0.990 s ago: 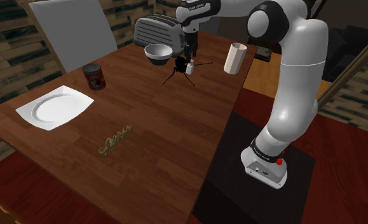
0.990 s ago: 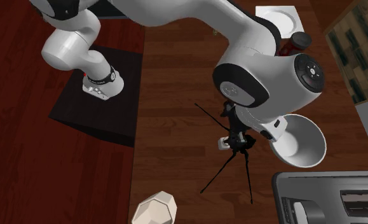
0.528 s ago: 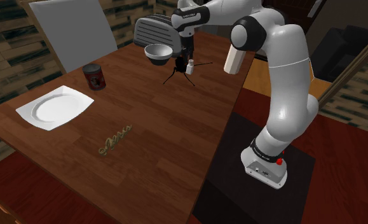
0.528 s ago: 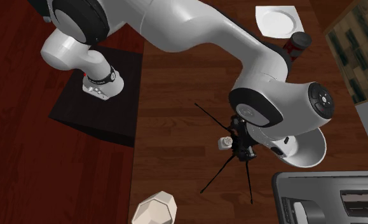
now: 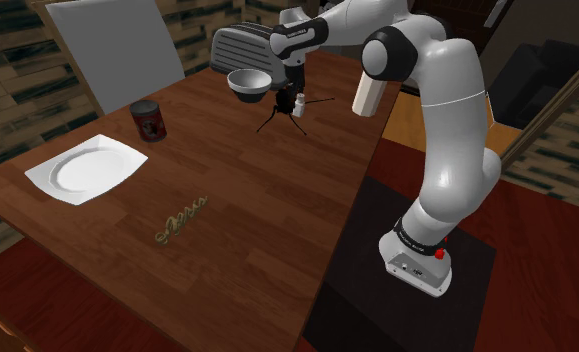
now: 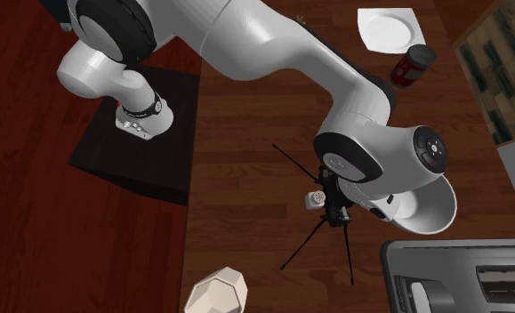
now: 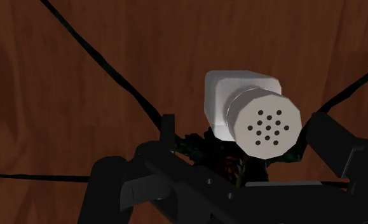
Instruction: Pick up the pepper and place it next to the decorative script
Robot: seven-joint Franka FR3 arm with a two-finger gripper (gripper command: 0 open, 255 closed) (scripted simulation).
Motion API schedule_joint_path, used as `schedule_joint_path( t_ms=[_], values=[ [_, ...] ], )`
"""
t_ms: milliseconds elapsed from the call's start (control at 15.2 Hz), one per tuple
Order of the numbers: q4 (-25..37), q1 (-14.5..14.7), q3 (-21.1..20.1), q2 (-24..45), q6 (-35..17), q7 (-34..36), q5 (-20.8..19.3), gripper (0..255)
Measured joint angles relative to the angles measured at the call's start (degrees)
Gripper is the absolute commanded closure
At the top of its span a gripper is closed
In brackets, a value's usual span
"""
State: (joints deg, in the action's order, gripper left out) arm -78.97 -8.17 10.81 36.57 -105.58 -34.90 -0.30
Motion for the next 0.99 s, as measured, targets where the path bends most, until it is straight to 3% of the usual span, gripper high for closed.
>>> schedule_joint_path(
  t_ms=[198,264,990],
  values=[
    [0.0,0.0,0.0,0.0,-0.1,0.0,0.0,0],
    [0.0,0.0,0.0,0.0,-0.1,0.0,0.0,255],
    [0.0,0.0,0.0,-0.1,0.2,0.0,0.0,255]
  ],
)
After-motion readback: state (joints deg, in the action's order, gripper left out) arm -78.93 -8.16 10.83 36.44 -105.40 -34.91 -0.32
